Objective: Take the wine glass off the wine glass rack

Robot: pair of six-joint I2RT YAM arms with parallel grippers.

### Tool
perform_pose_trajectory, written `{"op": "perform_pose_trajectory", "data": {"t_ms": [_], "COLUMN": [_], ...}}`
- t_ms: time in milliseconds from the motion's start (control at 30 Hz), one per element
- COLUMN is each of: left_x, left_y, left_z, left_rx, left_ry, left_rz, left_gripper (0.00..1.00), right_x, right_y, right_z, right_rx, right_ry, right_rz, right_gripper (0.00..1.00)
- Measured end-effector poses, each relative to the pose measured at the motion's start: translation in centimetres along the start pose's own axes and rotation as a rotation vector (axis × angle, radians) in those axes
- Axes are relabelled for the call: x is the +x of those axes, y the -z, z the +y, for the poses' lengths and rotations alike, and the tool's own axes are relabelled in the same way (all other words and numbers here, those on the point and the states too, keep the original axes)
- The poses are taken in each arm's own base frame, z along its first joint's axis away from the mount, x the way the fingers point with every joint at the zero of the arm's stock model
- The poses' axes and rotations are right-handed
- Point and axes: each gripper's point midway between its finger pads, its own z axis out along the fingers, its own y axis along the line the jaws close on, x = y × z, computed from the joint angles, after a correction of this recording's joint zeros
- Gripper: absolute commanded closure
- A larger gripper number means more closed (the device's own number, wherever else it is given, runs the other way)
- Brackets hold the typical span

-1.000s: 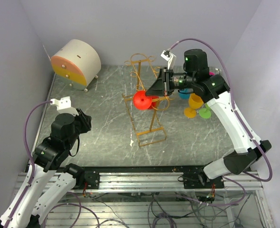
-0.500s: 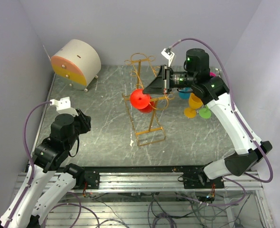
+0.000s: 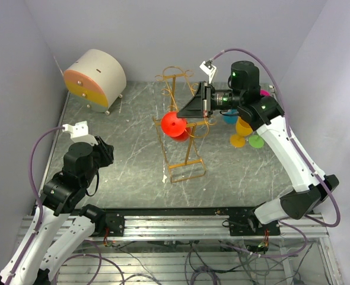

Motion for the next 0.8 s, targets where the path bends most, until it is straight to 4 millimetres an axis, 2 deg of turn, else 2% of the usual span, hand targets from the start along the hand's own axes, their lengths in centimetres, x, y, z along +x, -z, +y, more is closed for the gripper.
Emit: {"op": "perform_pose_trajectory", "data": {"t_ms": [367,800], "left_x": [0.0,-0.1], "left_y": [0.1,0.1], "left_z": [0.0,0.0], "left_rx": [0.001,-0.001], "left_ry": [0.001,0.002], "left_rz": [-0.003,-0.004], "left_gripper": [0.63,0.63], "right_x": [0.4,0.9], "right_y": [-1.0,-1.3], "right_z": [-1.8,-1.7], "right_rx": [0.021,-0.017], "right_ry": [-0.024,-0.039], "right_rz": [0.012,0.038], "right_gripper": [1.0,1.0]}}
